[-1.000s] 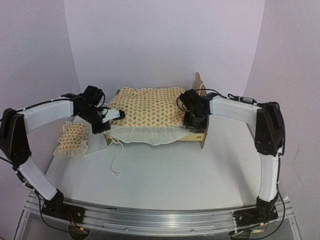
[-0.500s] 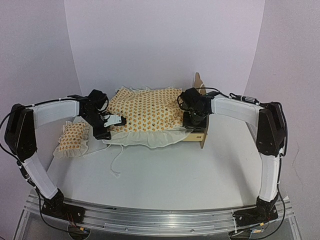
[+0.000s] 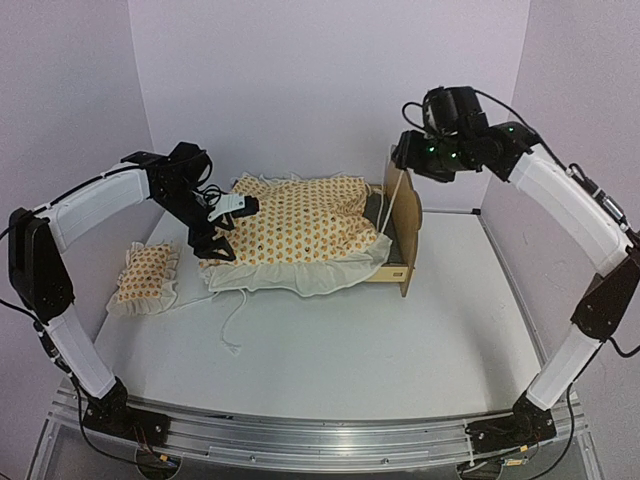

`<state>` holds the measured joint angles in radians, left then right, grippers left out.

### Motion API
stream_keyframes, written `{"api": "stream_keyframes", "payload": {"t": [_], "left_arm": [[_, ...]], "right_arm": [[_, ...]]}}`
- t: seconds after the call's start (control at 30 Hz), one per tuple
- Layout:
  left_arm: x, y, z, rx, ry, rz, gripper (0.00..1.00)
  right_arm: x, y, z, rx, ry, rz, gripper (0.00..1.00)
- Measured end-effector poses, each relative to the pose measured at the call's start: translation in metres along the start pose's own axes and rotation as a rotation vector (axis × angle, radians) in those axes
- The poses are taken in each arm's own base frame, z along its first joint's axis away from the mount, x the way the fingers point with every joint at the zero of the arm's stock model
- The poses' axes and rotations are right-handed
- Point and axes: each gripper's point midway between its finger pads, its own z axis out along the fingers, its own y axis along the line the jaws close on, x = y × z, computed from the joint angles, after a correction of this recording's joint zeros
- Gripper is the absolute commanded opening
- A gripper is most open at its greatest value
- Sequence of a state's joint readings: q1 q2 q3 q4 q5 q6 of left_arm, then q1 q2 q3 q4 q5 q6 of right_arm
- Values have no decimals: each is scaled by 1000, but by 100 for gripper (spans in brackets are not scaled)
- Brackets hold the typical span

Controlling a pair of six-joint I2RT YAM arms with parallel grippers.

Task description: Set up the pet bed

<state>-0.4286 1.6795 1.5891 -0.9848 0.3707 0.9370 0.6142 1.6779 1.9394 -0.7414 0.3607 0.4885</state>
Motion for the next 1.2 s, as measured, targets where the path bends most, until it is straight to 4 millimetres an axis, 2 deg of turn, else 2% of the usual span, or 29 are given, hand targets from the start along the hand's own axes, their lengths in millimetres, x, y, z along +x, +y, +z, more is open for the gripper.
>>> {"api": "stream_keyframes", "payload": {"t": [0.03, 0.1, 0.13, 0.2, 0.23, 0.3, 0.43, 0.5, 0.6, 0.73, 0.87, 0.93, 0.97, 1.03, 1.1, 1.2], "left_arm": [[-8, 4, -3, -5, -27, -17, 77], [-23, 10, -7, -16, -74, -43, 77], [-30, 13, -8, -19, -95, -64, 77], [-44, 18, -9, -20, -143, -100, 77], [-51, 20, -8, -14, -168, -120, 77], [-63, 20, -7, 5, -212, -152, 77], [-75, 13, 2, 53, -246, -197, 77], [-80, 9, 5, 72, -253, -207, 77], [-87, 3, 5, 90, -272, -206, 76], [-90, 0, 7, 103, -280, -213, 76], [-88, -2, 9, 111, -276, -220, 76], [-88, -2, 9, 114, -279, -222, 76], [-88, -2, 9, 115, -280, -222, 76], [-89, -2, 9, 115, -280, -222, 76], [-89, -2, 9, 116, -280, -223, 76], [-89, -2, 9, 116, -280, -225, 76]], "right_arm": [[-15, -8, -3, 14, -33, 14, 57], [-35, -22, -2, 42, -73, 37, 38], [-41, -27, 1, 54, -84, 44, 34], [-44, -28, 9, 58, -84, 63, 34], [-39, -25, 15, 56, -73, 70, 36], [-27, -17, 27, 56, -47, 80, 47], [7, 0, 57, 106, -16, 83, 49], [31, -1, 74, 159, 5, 81, 50], [65, -15, 100, 263, 38, 64, 53], [84, -39, 131, 374, 45, 49, 55], [96, -60, 152, 442, 56, 57, 53], [97, -66, 161, 458, 58, 69, 47], [97, -68, 166, 461, 57, 74, 40], [93, -70, 178, 457, 50, 81, 15], [88, -71, 189, 444, 48, 81, 0], [81, -66, 199, 407, 51, 69, 0]]}}
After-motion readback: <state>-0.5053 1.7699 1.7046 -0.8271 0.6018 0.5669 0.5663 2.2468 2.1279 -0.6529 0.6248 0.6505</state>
